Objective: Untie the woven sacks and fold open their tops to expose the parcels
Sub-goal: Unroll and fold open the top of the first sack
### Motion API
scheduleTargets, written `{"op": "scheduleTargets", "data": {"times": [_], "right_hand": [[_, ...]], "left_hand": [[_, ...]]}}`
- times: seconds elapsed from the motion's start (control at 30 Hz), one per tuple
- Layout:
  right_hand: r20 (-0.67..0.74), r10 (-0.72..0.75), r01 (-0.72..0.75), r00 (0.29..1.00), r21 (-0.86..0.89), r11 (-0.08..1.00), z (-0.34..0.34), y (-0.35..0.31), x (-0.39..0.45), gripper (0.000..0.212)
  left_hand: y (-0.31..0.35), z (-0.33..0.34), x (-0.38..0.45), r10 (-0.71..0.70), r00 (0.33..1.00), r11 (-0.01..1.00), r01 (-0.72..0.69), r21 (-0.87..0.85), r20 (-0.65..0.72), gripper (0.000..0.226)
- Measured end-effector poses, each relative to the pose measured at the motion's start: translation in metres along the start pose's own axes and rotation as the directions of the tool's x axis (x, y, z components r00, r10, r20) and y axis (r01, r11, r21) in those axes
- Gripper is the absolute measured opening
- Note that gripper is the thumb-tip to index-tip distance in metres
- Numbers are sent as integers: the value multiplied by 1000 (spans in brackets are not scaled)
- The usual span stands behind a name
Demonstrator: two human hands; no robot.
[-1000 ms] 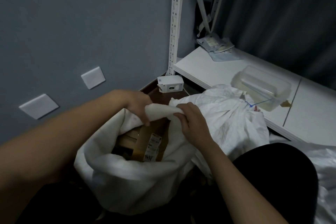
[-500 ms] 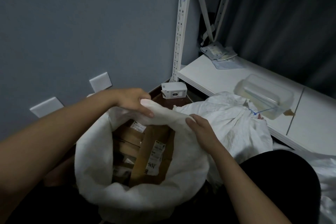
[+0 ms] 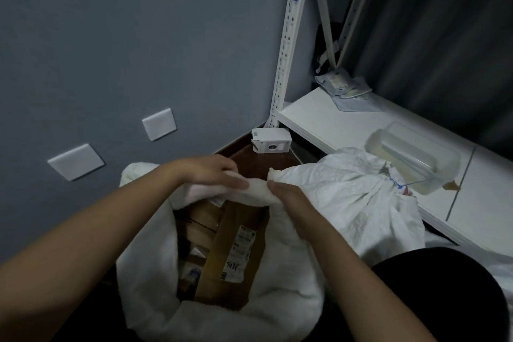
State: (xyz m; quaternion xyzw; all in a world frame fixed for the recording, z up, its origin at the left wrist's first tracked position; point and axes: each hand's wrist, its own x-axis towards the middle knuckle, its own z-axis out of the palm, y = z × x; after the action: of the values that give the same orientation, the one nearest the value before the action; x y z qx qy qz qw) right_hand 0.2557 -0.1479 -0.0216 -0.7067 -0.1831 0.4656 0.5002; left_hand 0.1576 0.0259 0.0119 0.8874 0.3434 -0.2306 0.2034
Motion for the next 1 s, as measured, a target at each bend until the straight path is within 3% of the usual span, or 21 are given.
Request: {"op": "scheduleTargets", "data": {"times": [0.03,0.07,0.1,0.17,0.2,0.23,0.27,0.33,0.4,0.43,0.5,0.57,0.63,0.7,0.77,0.83,0.87,0.9,0.93,0.97,1.0], "right_hand": [[2,129,-129,992,41,991,-4,-2,3,45],[-21,133,-134,991,-57,989,-7,-6,3,47],[-40,32,-41,999,-262,964,-7,-10,-1,44],[-7,-374,257,927,-713,653,-7,-11,-2,39],[80,-517,377,852,-779,501,-3,-15,-4,39],[154,-559,460,815,-758,462,3,-17,-2,40],[218,-552,531,805,-680,505,10,-18,1,36],[230,-455,505,860,-510,697,23,-20,9,18],[149,-232,264,961,-253,931,23,-28,13,20],[132,-87,107,987,-152,982,21,-32,14,20],[143,-9,55,990,-321,945,15,-34,18,21],[166,-217,271,962,-679,682,14,-33,26,28],[277,-459,490,844,-747,450,21,-34,29,36],[341,-527,610,779,-610,506,34,-33,35,34],[251,-501,554,828,-495,669,44,-32,41,19],[136,-213,241,967,-236,941,47,-38,45,14],[134,-46,63,990,-127,990,46,-41,46,15],[136,20,-1,990,-138,990,44,-43,46,18],[143,-19,59,990,-285,957,41,-43,48,22],[154,-146,205,977,-498,842,39,-41,51,24],[193,-314,357,930,-683,637,38,-39,54,23]], "left_hand": [[-12,-2,8,219,976,972,-218,-84,4,51],[-20,-6,-1,390,921,907,-386,-169,-9,44],[-26,-9,-11,468,883,859,-460,-225,-19,34],[-29,-11,-14,493,868,821,-488,-297,-62,24],[-31,-14,-14,505,860,806,-500,-318,-72,20],[-27,-13,-13,516,853,797,-512,-320,-79,17],[-24,-12,-12,498,864,814,-494,-306,-69,16],[-28,-15,-10,443,897,878,-435,-200,-6,27],[-38,-9,-6,345,937,938,-346,22,48,36],[-43,-6,-5,307,951,945,-309,103,40,34],[-54,-4,-1,332,936,943,-326,62,-121,24],[-62,-7,0,381,891,901,-418,-118,-246,23],[-64,-9,-1,386,891,847,-446,-291,-240,32],[-65,-9,-1,382,894,800,-447,-399,-236,41],[-72,-10,-3,397,890,805,-455,-381,-226,45],[-82,-8,-2,393,893,878,-435,-201,-218,38],[-87,-6,-2,368,902,908,-401,-121,-224,30],[-91,-3,0,346,906,922,-377,-93,-243,24],[-95,0,2,337,902,919,-378,-116,-270,21],[-98,2,4,335,894,905,-393,-163,-298,19],[-98,3,5,330,888,888,-408,-214,-322,17]]}}
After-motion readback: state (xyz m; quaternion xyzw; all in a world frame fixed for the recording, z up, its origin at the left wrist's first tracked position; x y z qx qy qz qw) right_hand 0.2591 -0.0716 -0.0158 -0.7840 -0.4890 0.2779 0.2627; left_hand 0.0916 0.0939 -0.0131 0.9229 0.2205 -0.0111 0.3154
